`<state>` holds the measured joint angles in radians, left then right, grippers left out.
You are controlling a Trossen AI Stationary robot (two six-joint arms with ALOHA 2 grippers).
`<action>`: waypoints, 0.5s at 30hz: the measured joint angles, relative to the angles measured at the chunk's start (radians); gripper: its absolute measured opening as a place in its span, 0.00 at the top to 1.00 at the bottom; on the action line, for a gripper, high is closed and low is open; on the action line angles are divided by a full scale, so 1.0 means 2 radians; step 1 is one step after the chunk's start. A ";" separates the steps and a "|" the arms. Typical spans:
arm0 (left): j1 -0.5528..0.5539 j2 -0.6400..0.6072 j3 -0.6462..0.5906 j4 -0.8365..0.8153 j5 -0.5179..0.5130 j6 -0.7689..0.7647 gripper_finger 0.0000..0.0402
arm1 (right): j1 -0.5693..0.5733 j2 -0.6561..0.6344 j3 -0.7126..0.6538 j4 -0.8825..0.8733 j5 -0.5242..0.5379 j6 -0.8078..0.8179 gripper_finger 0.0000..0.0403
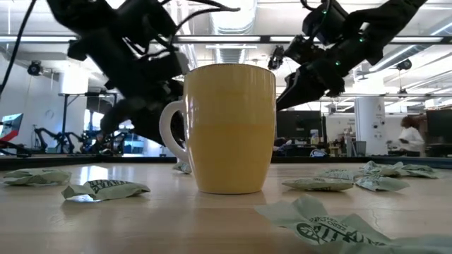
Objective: Pick and place Stevia / Truvia into bins
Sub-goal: Put the stevia packet into the transparent bin
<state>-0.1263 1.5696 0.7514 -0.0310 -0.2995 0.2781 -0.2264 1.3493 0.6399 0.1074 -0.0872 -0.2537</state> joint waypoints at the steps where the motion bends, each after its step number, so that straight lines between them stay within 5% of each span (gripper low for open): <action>1: 0.001 0.005 0.005 -0.013 0.001 0.000 0.60 | 0.000 -0.002 0.000 0.002 0.000 0.004 0.69; 15: 0.007 0.024 0.018 -0.024 0.011 0.008 0.60 | 0.006 -0.005 -0.002 0.005 0.000 0.014 0.70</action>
<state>-0.1124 1.6173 0.7879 -0.0781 -0.2780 0.2950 -0.2134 1.3392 0.6357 0.1181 -0.0868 -0.2260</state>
